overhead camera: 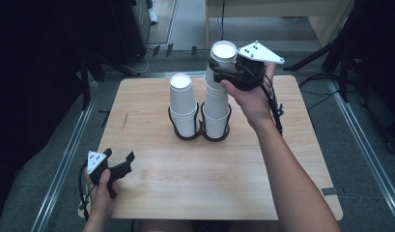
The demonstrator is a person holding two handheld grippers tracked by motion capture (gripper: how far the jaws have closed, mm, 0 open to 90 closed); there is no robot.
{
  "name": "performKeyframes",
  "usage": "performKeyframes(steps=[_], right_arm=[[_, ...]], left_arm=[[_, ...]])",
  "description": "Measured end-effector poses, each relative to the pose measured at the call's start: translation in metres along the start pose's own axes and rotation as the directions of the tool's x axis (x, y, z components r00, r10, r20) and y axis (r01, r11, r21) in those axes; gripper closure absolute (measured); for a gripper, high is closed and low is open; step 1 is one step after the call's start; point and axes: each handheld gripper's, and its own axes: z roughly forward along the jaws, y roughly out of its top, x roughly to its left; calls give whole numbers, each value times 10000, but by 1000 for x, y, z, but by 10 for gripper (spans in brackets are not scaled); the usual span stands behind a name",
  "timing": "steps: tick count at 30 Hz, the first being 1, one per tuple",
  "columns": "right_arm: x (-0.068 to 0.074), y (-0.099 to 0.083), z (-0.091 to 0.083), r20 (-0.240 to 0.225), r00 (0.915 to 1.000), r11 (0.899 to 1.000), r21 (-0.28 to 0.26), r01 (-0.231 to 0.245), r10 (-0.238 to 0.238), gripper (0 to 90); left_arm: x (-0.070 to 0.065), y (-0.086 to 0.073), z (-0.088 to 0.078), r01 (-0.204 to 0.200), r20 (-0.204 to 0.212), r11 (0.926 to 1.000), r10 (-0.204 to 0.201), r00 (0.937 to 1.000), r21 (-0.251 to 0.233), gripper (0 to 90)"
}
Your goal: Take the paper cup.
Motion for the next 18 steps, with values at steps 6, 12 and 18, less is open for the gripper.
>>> performKeyframes(steps=[6, 12, 18], right_arm=[[2, 10, -12, -98, 9999, 9995, -293, 93, -96, 237], [7, 17, -27, -370, 9989, 9985, -480, 270, -288, 236], [13, 15, -44, -722, 9962, 9980, -448, 449, -480, 236]], left_arm=[[0, 0, 0, -6, -8, 10000, 6, 10000, 51, 78], [-1, 0, 0, -108, -1, 9999, 108, 9999, 71, 78], [-2, 0, 0, -101, 39, 9999, 101, 9999, 82, 78]])
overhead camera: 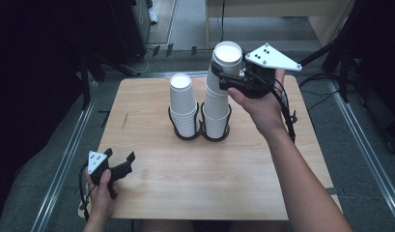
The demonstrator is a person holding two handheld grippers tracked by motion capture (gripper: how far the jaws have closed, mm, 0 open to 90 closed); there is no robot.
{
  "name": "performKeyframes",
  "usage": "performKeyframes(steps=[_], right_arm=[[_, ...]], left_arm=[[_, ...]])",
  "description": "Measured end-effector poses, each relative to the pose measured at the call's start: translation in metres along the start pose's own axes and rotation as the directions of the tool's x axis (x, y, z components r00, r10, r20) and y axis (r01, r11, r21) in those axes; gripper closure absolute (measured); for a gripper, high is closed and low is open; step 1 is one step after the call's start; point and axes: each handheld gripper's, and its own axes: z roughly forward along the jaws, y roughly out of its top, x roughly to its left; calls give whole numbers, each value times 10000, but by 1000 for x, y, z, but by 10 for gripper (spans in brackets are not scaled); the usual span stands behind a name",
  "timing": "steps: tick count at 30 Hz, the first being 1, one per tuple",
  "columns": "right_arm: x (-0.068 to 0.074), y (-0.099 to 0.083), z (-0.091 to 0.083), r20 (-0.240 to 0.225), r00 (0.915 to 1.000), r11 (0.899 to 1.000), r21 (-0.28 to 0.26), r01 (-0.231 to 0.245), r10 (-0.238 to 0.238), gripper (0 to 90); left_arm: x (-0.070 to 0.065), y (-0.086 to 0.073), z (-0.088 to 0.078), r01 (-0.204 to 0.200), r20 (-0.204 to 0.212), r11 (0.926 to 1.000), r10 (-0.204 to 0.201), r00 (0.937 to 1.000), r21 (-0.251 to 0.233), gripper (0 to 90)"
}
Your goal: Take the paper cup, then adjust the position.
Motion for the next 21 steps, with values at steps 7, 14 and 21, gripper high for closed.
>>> performKeyframes(steps=[7, 14, 21], right_arm=[[4, -9, -13, -277, 9996, 10000, 60, -47, 49, 236], [8, -20, -25, -591, 9982, 9999, 135, -25, 33, 236], [7, -34, -37, -1023, 9947, 9996, 251, -104, 129, 236]], left_arm=[[-3, 0, 0, -2, 61, 10000, 2, 10000, -9, 78], [-9, 0, -2, -128, 298, 9999, 129, 9995, -16, 78], [-17, 4, -8, -161, 968, 9997, 176, 9951, -163, 78]])
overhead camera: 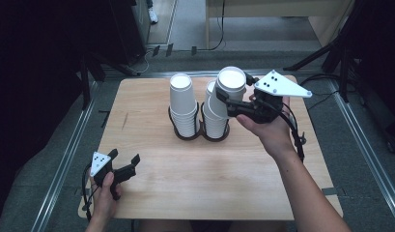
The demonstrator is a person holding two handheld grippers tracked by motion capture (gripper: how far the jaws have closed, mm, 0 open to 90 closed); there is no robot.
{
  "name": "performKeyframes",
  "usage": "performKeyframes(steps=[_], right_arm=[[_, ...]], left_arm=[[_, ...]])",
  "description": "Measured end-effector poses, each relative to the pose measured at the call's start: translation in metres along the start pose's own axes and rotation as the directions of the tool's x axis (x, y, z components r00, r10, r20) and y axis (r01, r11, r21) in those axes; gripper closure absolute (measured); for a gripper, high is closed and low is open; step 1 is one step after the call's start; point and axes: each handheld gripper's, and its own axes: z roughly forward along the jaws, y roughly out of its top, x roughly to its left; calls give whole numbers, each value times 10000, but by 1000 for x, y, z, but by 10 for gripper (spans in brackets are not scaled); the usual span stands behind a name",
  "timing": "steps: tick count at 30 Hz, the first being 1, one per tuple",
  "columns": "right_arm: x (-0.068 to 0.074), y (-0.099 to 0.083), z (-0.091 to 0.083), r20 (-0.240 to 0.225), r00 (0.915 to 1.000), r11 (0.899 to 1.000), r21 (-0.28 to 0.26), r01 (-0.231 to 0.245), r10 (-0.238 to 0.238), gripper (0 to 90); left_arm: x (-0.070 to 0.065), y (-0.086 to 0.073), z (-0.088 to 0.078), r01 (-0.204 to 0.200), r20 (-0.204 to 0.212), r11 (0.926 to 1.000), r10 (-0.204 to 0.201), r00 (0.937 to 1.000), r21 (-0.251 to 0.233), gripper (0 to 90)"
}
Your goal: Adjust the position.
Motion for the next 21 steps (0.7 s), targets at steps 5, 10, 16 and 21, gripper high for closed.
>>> performKeyframes(steps=[5, 10, 16, 21], right_arm=[[1, -15, -7, -148, 9998, 9998, 147, -107, 110, 236], [2, -30, -13, -272, 9994, 9994, 279, -199, 207, 236], [2, -44, -20, -325, 9993, 9989, 424, -196, 210, 236], [3, -52, -25, -388, 9988, 9984, 485, -289, 308, 236]], left_arm=[[-13, 5, -2, -52, 676, 9999, 59, 9977, -99, 78], [-32, 13, -4, -258, 1352, 9989, 310, 9903, -400, 78], [-56, 23, -5, -653, 2243, 9963, 762, 9715, -557, 78], [-72, 30, -6, -914, 2056, 9925, 1064, 9728, -812, 78]])
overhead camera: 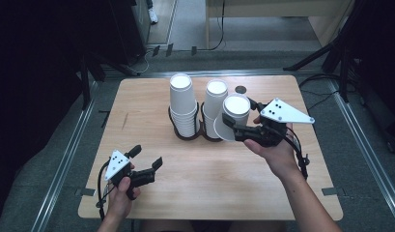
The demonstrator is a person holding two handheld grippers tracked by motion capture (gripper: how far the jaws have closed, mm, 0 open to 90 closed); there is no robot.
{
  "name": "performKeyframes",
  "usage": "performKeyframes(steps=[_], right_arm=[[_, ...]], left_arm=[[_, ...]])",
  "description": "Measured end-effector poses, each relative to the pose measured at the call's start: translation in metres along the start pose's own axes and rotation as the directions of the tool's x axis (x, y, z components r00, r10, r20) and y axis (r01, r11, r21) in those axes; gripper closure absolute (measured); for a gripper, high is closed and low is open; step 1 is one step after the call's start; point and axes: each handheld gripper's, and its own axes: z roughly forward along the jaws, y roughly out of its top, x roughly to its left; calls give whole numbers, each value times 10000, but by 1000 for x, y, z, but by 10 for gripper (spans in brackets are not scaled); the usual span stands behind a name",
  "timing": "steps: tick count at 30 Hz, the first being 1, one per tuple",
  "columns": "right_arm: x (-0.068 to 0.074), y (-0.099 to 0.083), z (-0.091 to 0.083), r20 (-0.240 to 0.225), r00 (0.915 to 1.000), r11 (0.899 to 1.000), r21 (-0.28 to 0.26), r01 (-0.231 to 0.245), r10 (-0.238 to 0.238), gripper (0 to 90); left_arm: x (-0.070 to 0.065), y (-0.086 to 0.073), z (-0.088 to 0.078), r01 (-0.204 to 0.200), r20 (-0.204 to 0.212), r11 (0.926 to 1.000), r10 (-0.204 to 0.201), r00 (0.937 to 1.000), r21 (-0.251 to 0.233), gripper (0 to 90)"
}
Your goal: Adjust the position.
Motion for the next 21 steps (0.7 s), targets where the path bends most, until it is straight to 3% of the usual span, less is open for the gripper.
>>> performKeyframes(steps=[4, 8, 11, 12, 14, 15, 18, 21], right_arm=[[0, -7, -2, 1, 10000, 10000, -27, -23, 23, 235], [2, -12, -3, -6, 10000, 10000, -1, 40, -40, 235], [3, -14, -4, -96, 10000, 10000, -27, 12, -13, 235], [4, -15, -5, -105, 9999, 10000, -12, 13, -13, 235], [5, -17, -5, -150, 9999, 10000, -12, 69, -70, 235], [5, -17, -6, -182, 9998, 10000, 5, 53, -53, 236], [6, -20, -6, -284, 9996, 10000, 36, 63, -62, 235], [8, -23, -6, -449, 9989, 9999, 109, 107, -102, 235]], left_arm=[[-10, 9, 5, -137, 342, 9999, 135, 9993, 32, 78], [-19, 13, 13, -175, 1124, 9998, 174, 9935, -5, 79], [-26, 15, 21, -126, 1246, 9999, 132, 9921, -57, 103], [-29, 15, 23, -52, 1114, 9998, 76, 9937, -212, 155], [-32, 16, 28, 45, 943, 9992, -7, 9955, -393, 166], [-34, 17, 30, 69, 1075, 9993, -29, 9942, -365, 167], [-41, 18, 35, -52, 1597, 9998, 77, 9871, -165, 117], [-47, 20, 39, -82, 2465, 10000, 86, 9691, -26, 0]])
